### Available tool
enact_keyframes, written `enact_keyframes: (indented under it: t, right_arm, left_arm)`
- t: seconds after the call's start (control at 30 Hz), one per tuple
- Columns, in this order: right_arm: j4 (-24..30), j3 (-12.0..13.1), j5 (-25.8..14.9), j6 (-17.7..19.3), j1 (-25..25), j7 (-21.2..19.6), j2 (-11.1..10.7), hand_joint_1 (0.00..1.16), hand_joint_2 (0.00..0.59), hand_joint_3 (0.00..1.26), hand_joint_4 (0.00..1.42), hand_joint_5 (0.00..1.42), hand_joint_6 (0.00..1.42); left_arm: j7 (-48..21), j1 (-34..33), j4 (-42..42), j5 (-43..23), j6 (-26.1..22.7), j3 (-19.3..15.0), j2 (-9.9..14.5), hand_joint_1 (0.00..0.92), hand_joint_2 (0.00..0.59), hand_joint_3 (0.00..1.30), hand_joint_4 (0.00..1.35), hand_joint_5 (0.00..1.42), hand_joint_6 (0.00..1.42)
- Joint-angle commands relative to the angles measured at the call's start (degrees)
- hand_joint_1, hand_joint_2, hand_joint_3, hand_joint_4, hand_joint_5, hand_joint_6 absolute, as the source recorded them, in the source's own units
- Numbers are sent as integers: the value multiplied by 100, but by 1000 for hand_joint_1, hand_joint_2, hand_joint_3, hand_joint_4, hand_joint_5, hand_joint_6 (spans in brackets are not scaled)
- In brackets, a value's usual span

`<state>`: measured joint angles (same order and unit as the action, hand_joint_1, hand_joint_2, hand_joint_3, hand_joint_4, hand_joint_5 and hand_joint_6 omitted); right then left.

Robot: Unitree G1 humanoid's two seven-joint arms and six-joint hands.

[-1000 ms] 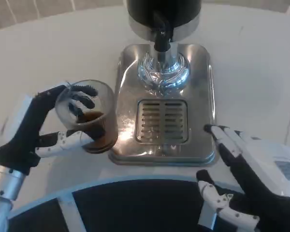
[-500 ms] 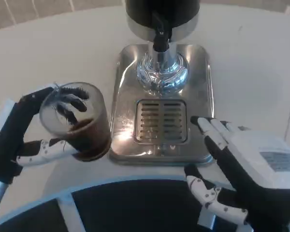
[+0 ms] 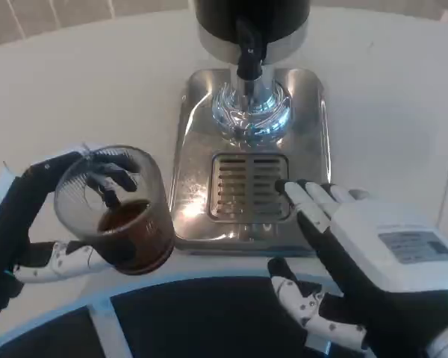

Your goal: Grasp the cup under the faucet to collect the drink, then remove the cup.

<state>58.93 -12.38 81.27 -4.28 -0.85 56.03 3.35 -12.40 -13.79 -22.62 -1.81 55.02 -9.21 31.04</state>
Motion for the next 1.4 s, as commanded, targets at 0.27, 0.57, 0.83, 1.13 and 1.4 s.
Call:
enact_keyframes:
  t: [0.27,0.57,0.83,1.13,1.4]
  right_arm:
    - [-22,-415,211,343,-189,47,74,169,547,0,0,0,0]
    - [107,-440,178,659,-670,-168,50,170,548,0,0,0,0]
    - [107,-282,155,924,-840,-301,177,170,548,0,0,0,0]
    - [107,-310,273,981,-861,-280,327,170,548,0,0,0,0]
    - [107,-496,441,925,-912,-316,402,170,548,0,0,0,0]
  left_arm:
    - [-384,377,444,-288,426,-83,48,590,28,967,1148,1344,659]
    - [-625,423,532,-382,502,-64,33,591,26,967,1148,1344,659]
    - [-715,438,552,-373,531,-32,-18,596,21,975,1148,1344,659]
    - [-730,481,564,-370,514,-37,-52,599,19,975,1148,1344,657]
    - [-723,549,599,-386,506,-87,-49,600,14,976,1148,1344,649]
